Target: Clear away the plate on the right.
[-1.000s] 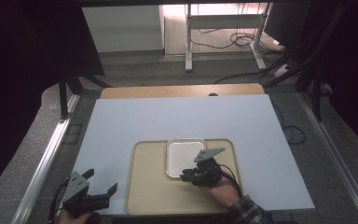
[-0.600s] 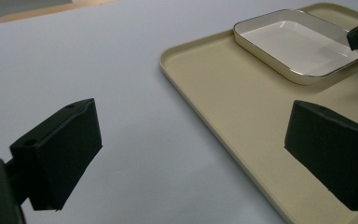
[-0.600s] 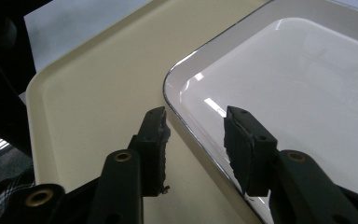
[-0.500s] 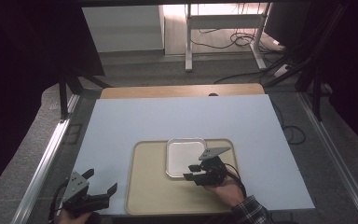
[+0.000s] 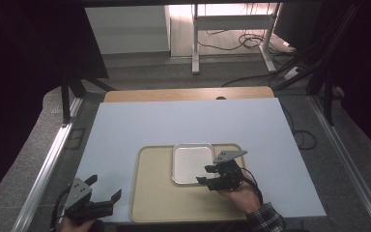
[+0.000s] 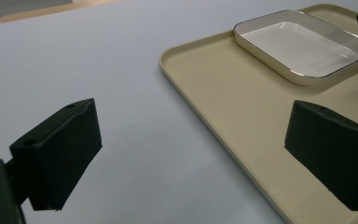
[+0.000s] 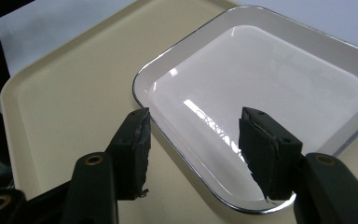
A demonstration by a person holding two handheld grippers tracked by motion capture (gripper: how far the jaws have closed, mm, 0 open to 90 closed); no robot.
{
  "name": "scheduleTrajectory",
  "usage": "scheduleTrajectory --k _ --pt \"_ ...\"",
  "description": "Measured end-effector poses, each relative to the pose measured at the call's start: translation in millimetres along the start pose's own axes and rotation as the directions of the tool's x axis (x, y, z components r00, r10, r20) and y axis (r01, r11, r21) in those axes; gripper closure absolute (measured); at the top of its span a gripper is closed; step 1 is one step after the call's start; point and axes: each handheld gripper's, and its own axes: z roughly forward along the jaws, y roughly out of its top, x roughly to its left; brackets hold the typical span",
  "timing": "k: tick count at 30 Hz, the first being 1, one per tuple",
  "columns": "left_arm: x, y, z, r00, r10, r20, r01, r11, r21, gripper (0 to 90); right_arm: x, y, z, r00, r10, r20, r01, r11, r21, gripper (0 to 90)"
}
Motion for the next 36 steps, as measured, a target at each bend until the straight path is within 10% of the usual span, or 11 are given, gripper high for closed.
scheduleTrajectory --k 36 --pt "0.4 0.0 -0.4 1.0 -0.004 0.002 0.004 1.0 -0.002 3.4 -17.7 -11.7 -41.2 0.9927 0.022 0.119 -0.014 0.998 -0.068 30.7"
